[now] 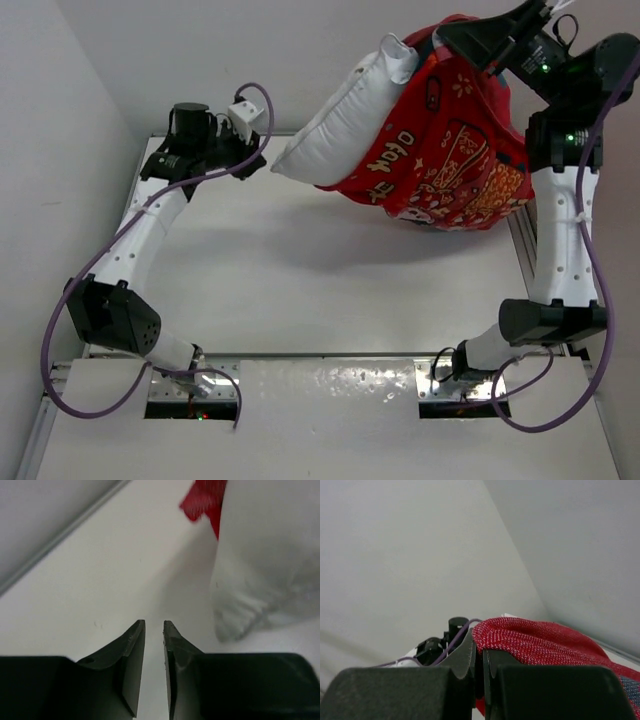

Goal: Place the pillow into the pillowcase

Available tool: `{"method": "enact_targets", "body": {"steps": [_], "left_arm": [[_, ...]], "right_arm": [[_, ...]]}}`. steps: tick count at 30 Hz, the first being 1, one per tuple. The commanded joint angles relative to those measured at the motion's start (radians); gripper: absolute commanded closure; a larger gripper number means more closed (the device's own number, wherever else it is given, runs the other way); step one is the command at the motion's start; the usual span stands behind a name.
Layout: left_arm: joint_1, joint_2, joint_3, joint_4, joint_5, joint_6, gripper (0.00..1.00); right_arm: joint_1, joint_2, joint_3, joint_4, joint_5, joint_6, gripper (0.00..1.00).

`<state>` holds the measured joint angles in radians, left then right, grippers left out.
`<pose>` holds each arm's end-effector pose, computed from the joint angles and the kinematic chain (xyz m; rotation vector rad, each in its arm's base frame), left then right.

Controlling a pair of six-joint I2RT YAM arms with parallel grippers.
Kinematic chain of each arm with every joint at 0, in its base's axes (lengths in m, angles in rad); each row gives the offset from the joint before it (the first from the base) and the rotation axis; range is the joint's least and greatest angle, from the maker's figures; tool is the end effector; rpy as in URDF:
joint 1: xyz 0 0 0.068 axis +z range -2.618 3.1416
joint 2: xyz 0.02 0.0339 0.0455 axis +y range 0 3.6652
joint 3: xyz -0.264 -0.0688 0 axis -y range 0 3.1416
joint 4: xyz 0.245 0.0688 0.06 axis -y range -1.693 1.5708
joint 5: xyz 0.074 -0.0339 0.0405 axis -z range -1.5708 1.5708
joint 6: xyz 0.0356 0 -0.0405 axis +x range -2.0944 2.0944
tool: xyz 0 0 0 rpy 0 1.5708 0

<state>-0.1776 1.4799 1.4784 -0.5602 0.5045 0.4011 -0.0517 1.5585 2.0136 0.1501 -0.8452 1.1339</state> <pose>0.3219 -0.0753 0.3800 0.8686 1.8902 -0.4007 0.2917 0.0116 0.5946 -0.1504 1.2876 1.3461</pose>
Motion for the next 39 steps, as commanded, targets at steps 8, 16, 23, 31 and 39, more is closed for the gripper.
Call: {"method": "enact_targets", "body": {"steps": [8,16,23,31,39], "left_arm": [[-0.218,0.072,0.1,0.049,0.082,0.065,0.33],[-0.302,0.088,0.126,0.008,0.239,0.091,0.29],[-0.407,0.022,0.2,-0.162,0.442,0.18,0.0],[-0.533,0.042,0.212,-0.124,0.277,0.113,0.0],[-0.545,0.082,0.088,0.052,0.019,0.015,0.09]], "right_arm": [[-0.079,-0.152,-0.147,0.393,-0.127,0.167,1.0],[-0.102,-0.201,-0.208,0.307,-0.163,0.107,1.0],[-0.168,-0.23,-0.302,0.278,-0.199,0.073,1.0],[-0.174,-0.212,-0.32,0.359,-0.23,0.15,1.0],[-0.177,-0.229,-0.291,0.368,-0.227,0.165,1.0]]}}
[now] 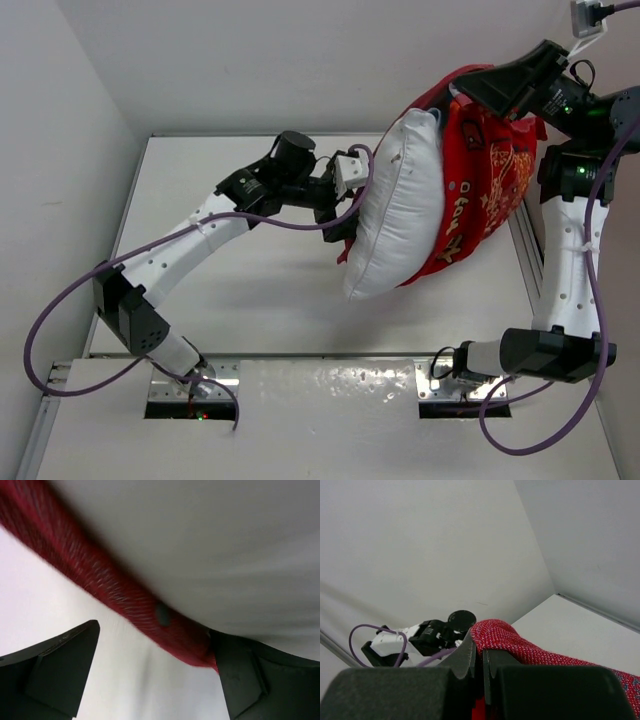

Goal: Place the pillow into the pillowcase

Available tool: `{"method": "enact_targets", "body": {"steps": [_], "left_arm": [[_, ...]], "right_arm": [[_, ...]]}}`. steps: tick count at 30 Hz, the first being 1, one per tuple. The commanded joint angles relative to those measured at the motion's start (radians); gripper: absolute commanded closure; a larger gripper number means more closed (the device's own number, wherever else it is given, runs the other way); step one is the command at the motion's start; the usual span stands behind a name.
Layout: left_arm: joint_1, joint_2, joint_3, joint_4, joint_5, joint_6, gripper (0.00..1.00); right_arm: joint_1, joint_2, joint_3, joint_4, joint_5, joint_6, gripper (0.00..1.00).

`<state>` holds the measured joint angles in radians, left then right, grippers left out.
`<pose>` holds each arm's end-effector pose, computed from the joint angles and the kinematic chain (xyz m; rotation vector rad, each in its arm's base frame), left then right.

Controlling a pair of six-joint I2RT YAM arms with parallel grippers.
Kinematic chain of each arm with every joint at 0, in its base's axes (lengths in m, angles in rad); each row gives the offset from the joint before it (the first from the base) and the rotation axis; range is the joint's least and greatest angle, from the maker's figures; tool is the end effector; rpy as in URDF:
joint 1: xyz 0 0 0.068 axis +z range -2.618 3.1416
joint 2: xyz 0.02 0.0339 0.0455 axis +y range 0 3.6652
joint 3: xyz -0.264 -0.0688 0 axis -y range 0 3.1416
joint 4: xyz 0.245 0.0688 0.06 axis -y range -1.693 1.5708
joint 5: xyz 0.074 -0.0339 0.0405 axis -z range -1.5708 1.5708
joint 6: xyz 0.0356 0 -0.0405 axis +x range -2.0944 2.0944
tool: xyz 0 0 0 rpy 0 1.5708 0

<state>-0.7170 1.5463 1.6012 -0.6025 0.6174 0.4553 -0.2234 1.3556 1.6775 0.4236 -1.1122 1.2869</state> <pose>0.2449 -0.2408 0.3971 1.4571 1.5230 -0.8080 0.2440 -0.0227 0.5667 -0.2793 1.3640 1.3581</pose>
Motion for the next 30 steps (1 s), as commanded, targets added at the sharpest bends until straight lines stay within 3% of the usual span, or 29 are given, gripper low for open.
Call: {"method": "enact_targets", "body": {"steps": [1,3,6,7,9,11,13,15,18,19,21,22,25,30], "left_arm": [[-0.012,0.015,-0.062,0.113,-0.111,-0.026,0.08],[-0.019,0.014,-0.102,0.125,-0.172,0.003,0.1],[0.01,0.015,-0.138,0.148,-0.159,0.006,0.3],[0.019,0.014,-0.145,0.15,-0.13,-0.003,0.42],[0.024,0.011,-0.152,0.138,-0.079,-0.003,0.54],[0.028,0.008,-0.146,0.116,-0.009,0.005,0.86],[0.059,-0.008,-0.142,0.095,0.028,0.0,1.0],[0.106,-0.031,-0.118,0.067,0.044,-0.01,1.0],[0.282,-0.054,-0.029,0.04,0.056,-0.062,1.0],[0.404,-0.055,0.014,0.035,0.045,-0.087,1.0],[0.529,-0.054,0.159,0.029,0.027,-0.138,1.0],[0.639,-0.051,0.222,0.026,0.007,-0.147,1.0],[0.833,-0.015,0.554,-0.006,0.001,-0.185,1.0],[1.037,-0.02,0.762,0.071,0.021,-0.285,1.0]], "right_arm": [[-0.004,-0.024,0.045,0.092,0.041,0.009,1.0],[-0.005,-0.026,0.05,0.089,0.041,0.009,1.0],[-0.004,-0.026,0.048,0.089,0.041,0.012,1.0],[-0.004,-0.026,0.047,0.089,0.041,0.012,1.0],[-0.002,-0.027,0.039,0.089,0.041,0.012,1.0],[-0.004,-0.026,0.031,0.089,0.048,0.012,1.0],[-0.004,-0.023,0.03,0.057,0.057,0.003,1.0],[-0.001,-0.021,0.03,0.003,0.095,-0.05,1.0],[0.001,-0.003,0.069,-0.158,0.19,-0.158,1.0],[0.001,0.031,0.149,-0.265,0.224,-0.187,1.0],[-0.001,0.08,0.247,-0.33,0.305,-0.215,1.0],[-0.001,0.105,0.337,-0.335,0.324,-0.201,1.0],[-0.011,0.189,0.453,-0.242,0.367,-0.094,1.0],[-0.022,0.205,0.446,-0.108,0.388,0.023,1.0]]}}
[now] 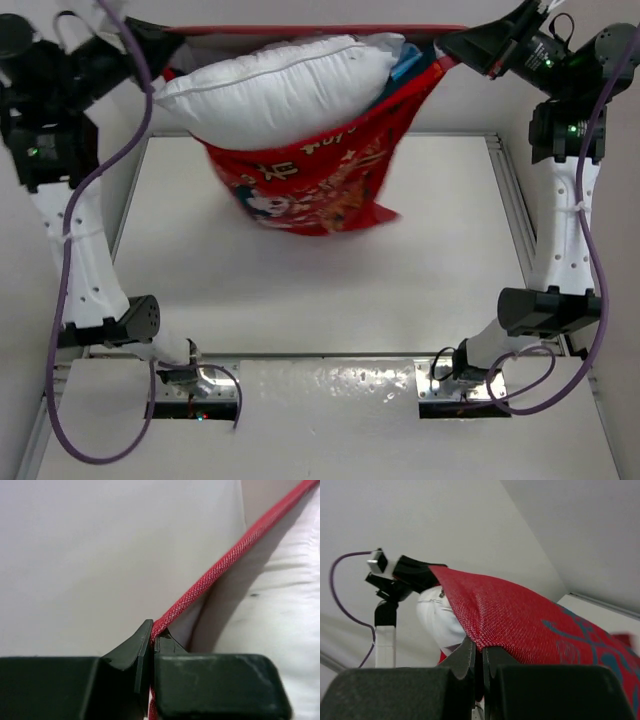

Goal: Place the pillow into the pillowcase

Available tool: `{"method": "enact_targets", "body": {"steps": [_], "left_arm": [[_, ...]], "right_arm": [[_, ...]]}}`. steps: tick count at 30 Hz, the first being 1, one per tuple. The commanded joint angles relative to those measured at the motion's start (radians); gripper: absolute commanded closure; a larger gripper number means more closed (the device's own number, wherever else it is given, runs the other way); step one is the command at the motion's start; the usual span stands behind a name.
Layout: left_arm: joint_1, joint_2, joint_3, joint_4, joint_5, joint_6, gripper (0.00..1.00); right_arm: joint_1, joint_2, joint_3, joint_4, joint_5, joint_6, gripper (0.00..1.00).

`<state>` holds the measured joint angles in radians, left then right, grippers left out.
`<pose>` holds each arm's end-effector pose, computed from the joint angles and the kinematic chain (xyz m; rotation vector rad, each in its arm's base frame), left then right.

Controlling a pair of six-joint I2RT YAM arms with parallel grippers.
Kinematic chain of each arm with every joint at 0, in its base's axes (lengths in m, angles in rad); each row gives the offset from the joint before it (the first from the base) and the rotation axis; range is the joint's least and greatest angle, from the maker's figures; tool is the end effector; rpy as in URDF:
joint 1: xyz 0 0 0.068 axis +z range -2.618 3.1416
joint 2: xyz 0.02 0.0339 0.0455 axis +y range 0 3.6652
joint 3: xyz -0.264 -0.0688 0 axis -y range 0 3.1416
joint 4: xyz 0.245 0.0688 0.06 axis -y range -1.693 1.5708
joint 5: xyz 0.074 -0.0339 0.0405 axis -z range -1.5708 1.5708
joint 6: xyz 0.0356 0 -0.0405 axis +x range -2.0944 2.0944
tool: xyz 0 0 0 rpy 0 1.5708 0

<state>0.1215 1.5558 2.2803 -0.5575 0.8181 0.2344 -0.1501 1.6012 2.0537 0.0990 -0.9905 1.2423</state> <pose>0.2580 0.0053 0.6011 0.7399 1.2622 -0.2829 0.3028 -0.0157 0.5875 -0.1025 1.4178 1.4217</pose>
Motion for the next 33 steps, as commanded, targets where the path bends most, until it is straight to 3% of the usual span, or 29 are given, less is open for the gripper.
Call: {"method": "enact_targets", "body": {"steps": [1,5,8,11,13,14,16,18,22,23,24,26,29,31,33], "left_arm": [[0.219,-0.034,0.137,0.043,-0.166,-0.075,1.0],[0.323,-0.069,0.222,0.146,-0.09,-0.177,1.0],[0.36,-0.083,0.196,0.246,-0.025,-0.284,1.0],[0.382,-0.095,0.04,0.376,-0.046,-0.335,1.0],[0.379,-0.06,-0.022,0.383,-0.124,-0.322,1.0],[0.374,-0.036,0.01,0.326,-0.172,-0.287,1.0],[0.377,0.034,0.083,0.198,-0.169,-0.264,1.0],[0.383,0.038,0.125,0.169,-0.105,-0.244,1.0],[0.446,-0.188,-0.031,0.478,-0.019,-0.32,1.0],[0.472,-0.206,-0.007,0.478,-0.005,-0.32,1.0],[0.478,-0.2,0.115,0.452,0.037,-0.319,1.0],[0.484,-0.174,0.166,0.429,0.064,-0.316,1.0],[0.475,-0.174,0.0,0.52,0.009,-0.341,1.0],[0.439,-0.082,-0.051,0.374,-0.13,-0.281,1.0],[0.351,0.042,0.092,0.16,-0.317,-0.088,1.0]], "right_arm": [[-0.097,-0.047,0.05,0.232,0.265,0.069,1.0],[-0.097,-0.115,-0.05,0.33,0.285,0.124,1.0],[-0.092,-0.136,-0.072,0.381,0.299,0.128,1.0],[-0.089,-0.147,-0.078,0.311,0.331,0.053,1.0],[-0.089,-0.12,-0.055,0.159,0.34,-0.022,1.0],[-0.089,-0.103,-0.018,0.04,0.345,-0.09,1.0],[-0.097,-0.043,0.012,-0.013,0.334,-0.084,1.0],[-0.106,-0.02,0.048,0.068,0.281,-0.025,1.0],[-0.101,-0.069,0.094,0.237,0.279,0.049,1.0],[-0.101,-0.119,0.091,0.276,0.28,0.051,1.0],[-0.101,-0.145,0.057,0.339,0.279,0.048,1.0],[-0.101,-0.242,0.005,0.354,0.288,-0.025,1.0],[-0.1,-0.293,-0.124,0.245,0.366,-0.202,1.0],[-0.1,-0.238,-0.118,0.032,0.401,-0.335,1.0],[-0.101,-0.056,0.034,-0.241,0.406,-0.382,1.0]]}}
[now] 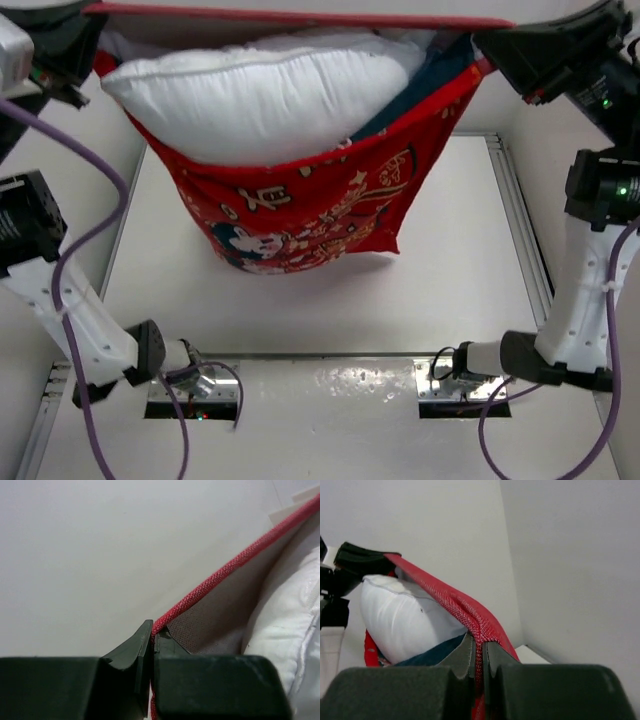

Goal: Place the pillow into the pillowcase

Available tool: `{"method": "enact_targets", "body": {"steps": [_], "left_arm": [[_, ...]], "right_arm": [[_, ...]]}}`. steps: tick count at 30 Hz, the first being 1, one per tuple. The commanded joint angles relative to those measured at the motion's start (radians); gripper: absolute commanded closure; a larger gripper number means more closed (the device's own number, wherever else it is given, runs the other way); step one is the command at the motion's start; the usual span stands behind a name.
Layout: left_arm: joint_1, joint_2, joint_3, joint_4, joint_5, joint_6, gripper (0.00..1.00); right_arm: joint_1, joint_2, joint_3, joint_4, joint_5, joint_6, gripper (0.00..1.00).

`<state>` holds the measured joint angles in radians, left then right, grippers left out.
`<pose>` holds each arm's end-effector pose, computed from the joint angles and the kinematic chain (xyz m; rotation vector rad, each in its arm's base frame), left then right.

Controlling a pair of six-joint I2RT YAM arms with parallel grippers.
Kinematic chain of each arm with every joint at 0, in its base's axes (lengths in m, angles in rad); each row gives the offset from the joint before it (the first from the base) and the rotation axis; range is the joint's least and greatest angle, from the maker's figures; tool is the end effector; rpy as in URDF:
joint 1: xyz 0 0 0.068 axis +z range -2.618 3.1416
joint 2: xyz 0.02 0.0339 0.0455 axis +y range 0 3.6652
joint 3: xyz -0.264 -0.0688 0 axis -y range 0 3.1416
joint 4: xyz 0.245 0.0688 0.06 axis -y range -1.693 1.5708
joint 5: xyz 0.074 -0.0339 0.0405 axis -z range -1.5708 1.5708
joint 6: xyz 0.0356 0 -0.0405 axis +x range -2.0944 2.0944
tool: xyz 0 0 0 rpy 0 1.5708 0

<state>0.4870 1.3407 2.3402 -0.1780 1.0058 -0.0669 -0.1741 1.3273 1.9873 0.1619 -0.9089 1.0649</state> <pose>0.1070 0.0227 0.6772 0.7282 0.9131 -0.0052 0.1806 -0.0032 0.6376 -0.3177 1.1308 1.1317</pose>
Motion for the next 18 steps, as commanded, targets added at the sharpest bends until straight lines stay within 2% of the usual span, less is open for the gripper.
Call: {"method": "enact_targets", "body": {"steps": [1,3,5,8,10,11,12,13,14,15,18], "left_arm": [[-0.039,0.373,0.086,-0.411,-0.544,0.266,1.0],[-0.096,0.442,0.155,-0.532,-0.575,0.366,1.0],[-0.135,0.414,0.114,-0.554,-0.585,0.403,1.0],[-0.119,0.28,0.004,-0.395,-0.585,0.336,1.0],[-0.071,0.189,-0.016,-0.263,-0.517,0.259,1.0],[-0.018,0.152,-0.05,-0.208,-0.45,0.186,1.0],[0.002,0.115,-0.079,-0.154,-0.425,0.158,1.0],[0.025,0.033,-0.114,-0.061,-0.386,0.139,1.0],[0.031,0.032,-0.114,-0.039,-0.386,0.145,1.0],[0.033,0.038,-0.11,-0.029,-0.34,0.15,1.0],[0.028,0.107,-0.101,-0.052,-0.345,0.125,1.0]], "right_arm": [[-0.076,0.283,0.163,-0.37,0.296,-0.177,1.0],[-0.055,0.376,0.255,-0.406,0.213,-0.137,1.0],[0.011,0.354,0.233,-0.371,0.238,-0.17,1.0],[0.047,0.248,0.136,-0.182,0.271,-0.14,1.0],[0.041,0.166,0.079,0.023,0.211,-0.036,1.0],[0.035,0.132,-0.002,0.233,0.187,0.013,1.0],[0.032,0.098,-0.033,0.308,0.179,0.051,1.0],[0.03,0.051,-0.05,0.32,0.176,0.067,1.0],[0.031,0.033,-0.05,0.32,0.183,0.038,1.0],[0.042,0.021,-0.051,0.235,0.192,-0.055,1.0],[0.044,0.027,-0.064,0.064,0.271,-0.16,1.0]]}}
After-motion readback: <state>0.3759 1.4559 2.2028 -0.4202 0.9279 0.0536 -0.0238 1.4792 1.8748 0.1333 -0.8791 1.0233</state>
